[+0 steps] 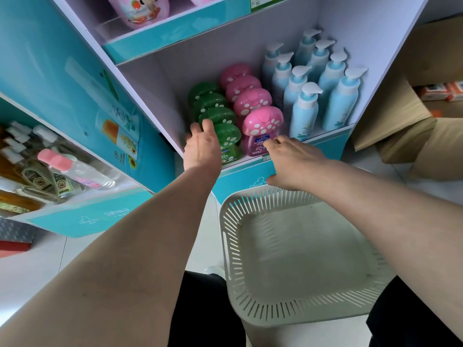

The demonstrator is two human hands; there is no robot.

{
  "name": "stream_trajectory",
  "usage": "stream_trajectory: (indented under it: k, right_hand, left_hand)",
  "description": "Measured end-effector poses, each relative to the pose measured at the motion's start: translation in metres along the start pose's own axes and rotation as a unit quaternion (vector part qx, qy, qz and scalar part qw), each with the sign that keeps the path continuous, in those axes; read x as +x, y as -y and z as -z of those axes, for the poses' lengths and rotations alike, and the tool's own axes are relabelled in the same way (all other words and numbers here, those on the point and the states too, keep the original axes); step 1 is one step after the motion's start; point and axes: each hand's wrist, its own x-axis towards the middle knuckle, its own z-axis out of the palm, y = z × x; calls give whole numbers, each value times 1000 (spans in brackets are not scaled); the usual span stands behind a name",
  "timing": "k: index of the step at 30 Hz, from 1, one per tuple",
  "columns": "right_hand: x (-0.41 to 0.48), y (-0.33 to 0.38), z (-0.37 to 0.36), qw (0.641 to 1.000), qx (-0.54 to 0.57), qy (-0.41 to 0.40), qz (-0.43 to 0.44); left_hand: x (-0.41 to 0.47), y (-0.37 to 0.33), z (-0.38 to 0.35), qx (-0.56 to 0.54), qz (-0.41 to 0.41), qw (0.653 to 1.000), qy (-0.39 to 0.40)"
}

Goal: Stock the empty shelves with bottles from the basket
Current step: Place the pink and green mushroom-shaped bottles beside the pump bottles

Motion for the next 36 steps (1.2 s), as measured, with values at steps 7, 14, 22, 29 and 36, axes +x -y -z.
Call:
stream_trajectory:
  k: [7,14,22,29,36]
  right_hand:
    - [1,0,-2,1000,-7,26,-8]
    - [0,0,-5,999,-20,32,-6]
    - [0,-1,-6,999,-43,32,-11]
    - [-4,-3,-2,998,-54,17,-4]
    - [-19,-16,6,998,-67,12,-7]
  left_hand:
    - [0,-5,1,8,16,1000,5]
    - [0,-4,6,21,2,1000,20]
    - [-9,-17,11,38,-64,997,-30]
    - [-25,-32,15,100,-174,979,-32]
    - [-52,-44,23,97,-209,972,48]
